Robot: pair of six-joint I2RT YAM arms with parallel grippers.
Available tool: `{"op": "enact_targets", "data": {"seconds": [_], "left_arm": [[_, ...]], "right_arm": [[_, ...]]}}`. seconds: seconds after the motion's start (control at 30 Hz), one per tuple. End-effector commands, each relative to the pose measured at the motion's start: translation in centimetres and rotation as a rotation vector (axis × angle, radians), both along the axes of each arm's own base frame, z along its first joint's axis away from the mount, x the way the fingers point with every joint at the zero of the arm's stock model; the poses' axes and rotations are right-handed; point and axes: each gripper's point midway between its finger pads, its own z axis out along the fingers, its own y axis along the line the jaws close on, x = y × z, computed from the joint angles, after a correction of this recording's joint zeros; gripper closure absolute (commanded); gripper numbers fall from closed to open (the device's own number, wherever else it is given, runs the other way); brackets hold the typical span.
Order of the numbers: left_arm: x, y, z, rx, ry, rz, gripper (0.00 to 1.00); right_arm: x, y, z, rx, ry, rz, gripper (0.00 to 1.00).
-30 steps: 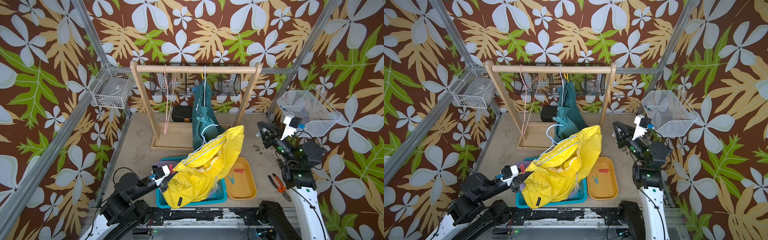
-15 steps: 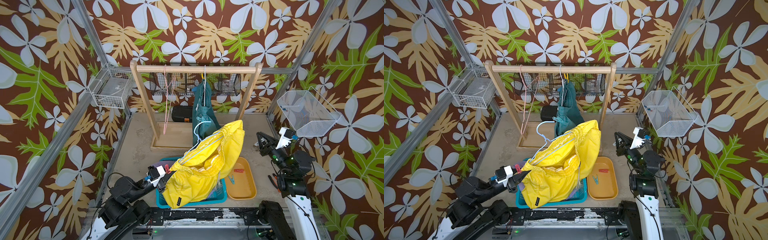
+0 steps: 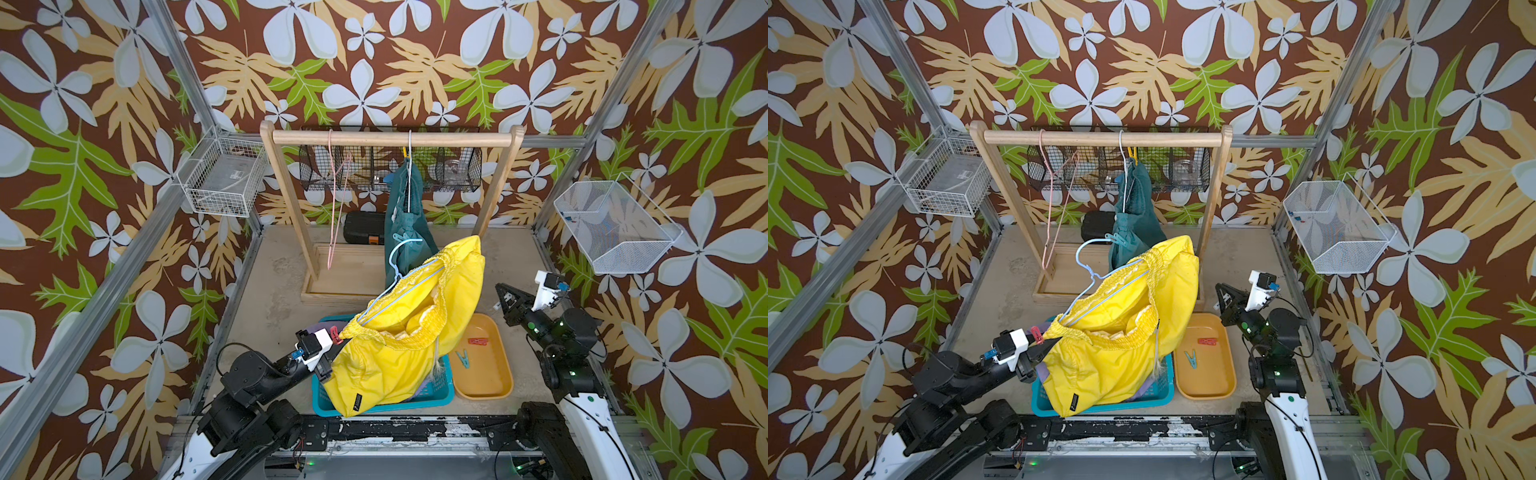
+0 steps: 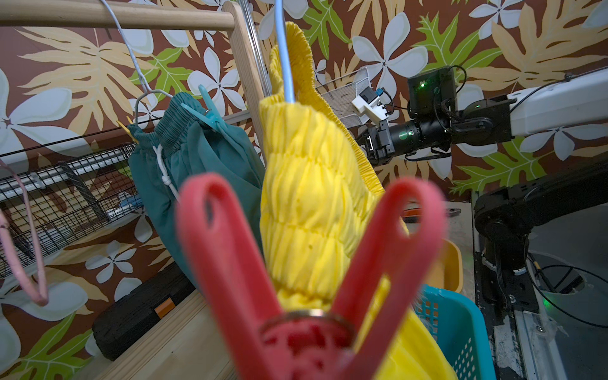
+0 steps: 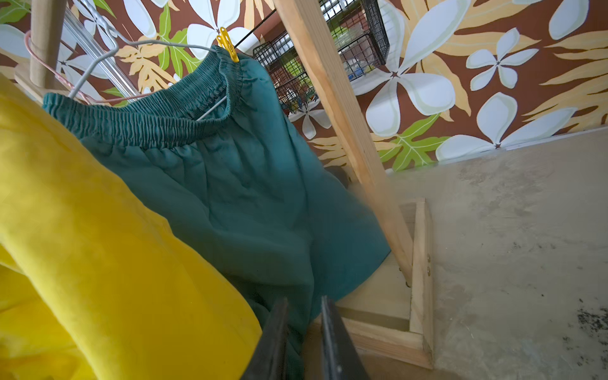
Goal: Remove the clothespins securing shorts to the hanger
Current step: Place the clothespin in the storage box.
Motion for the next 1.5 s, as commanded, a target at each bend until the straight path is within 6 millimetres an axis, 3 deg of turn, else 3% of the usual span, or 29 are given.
{"op": "enact_targets", "data": {"seconds": [0.0,0.53,0.77,0.93,1.47], "left_arm": [[0.1,0.3,1.8,-0.035,-0.061,0.016,1.0],[0.4,-0.1,1.2,-0.022,-0.041,0.012,1.0],[0.4,-0.1,1.2,-0.022,-0.037,0.01,1.0],[0.2,0.2,1.3,-0.021,-0.036,0.016,1.0],[0.2,0.7,0.7,0.0,-0.035,0.043,1.0]], "right_arm": [[0.0,-0.1,-1.4,-0.021,0.021,-0.028,1.0],[-0.8,0.4,-9.4,-0.088,0.183,-0.06,1.0],[-1.1,3.9,-12.3,-0.285,0.243,-0.052,1.0],[-0.9,5.1,-13.5,-0.314,0.28,-0.036,1.0],[-1.3,4.7,-16.1,-0.324,0.321,-0.048,1.0]]}}
